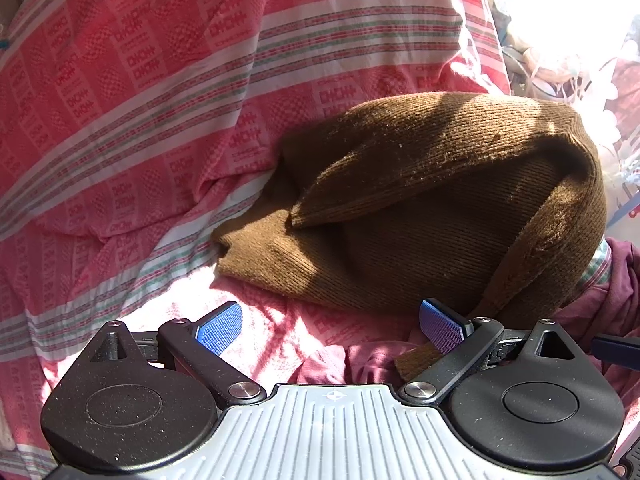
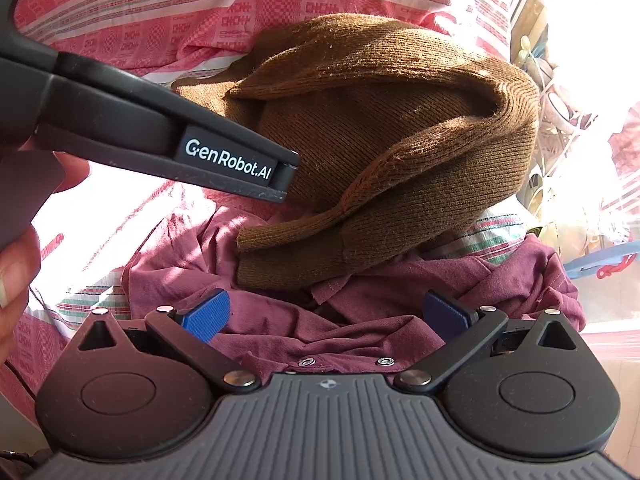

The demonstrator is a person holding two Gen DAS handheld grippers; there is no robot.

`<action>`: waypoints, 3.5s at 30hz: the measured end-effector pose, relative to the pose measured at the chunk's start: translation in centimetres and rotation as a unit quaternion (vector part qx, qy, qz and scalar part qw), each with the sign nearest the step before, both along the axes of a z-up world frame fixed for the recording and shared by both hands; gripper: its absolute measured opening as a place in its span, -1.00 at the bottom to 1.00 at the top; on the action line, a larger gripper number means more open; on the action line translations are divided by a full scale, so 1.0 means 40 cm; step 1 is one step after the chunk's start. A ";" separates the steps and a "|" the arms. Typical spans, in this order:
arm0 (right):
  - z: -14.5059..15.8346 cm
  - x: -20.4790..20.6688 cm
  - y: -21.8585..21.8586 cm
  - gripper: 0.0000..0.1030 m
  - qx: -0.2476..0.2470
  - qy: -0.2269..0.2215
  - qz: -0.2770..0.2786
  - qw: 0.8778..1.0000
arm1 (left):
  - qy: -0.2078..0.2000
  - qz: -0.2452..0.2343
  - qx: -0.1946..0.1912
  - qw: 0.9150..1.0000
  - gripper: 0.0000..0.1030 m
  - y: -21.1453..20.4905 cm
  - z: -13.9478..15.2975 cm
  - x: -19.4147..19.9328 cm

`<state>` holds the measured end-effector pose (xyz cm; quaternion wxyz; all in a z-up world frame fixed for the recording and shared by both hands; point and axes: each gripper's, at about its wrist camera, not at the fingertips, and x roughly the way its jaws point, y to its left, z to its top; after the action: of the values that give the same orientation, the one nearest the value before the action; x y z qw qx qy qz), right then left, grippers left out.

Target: Fold clothes

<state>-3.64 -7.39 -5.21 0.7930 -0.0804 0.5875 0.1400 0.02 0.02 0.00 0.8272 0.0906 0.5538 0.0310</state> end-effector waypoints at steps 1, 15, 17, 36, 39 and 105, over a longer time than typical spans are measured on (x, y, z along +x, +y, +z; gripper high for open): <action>0.000 0.000 0.000 0.99 0.000 0.000 0.000 1.000 | 0.000 0.000 -0.001 1.000 0.96 0.000 0.000 0.000; 0.000 -0.004 -0.011 0.99 0.000 0.000 -0.005 1.000 | -0.005 -0.008 -0.003 1.000 0.96 -0.010 0.001 -0.001; 0.000 -0.004 -0.014 0.99 0.001 0.001 -0.006 1.000 | -0.006 -0.009 -0.004 1.000 0.96 -0.013 0.001 0.000; 0.024 -0.023 -0.162 0.99 0.019 -0.011 -0.030 0.999 | -0.020 -0.065 -0.014 0.998 0.96 -0.113 -0.008 0.012; 0.036 -0.023 -0.220 0.99 0.027 -0.014 -0.053 0.998 | -0.008 -0.098 -0.033 0.995 0.98 -0.171 -0.012 0.025; -0.011 0.017 -0.067 -0.07 0.199 0.002 0.133 0.971 | -0.009 -0.028 0.099 0.995 -0.88 0.179 -0.152 -0.107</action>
<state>-2.95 -10.05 -5.64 0.7659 0.0025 0.5337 0.3585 -4.26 7.19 -6.08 0.8198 0.1870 0.5376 0.0635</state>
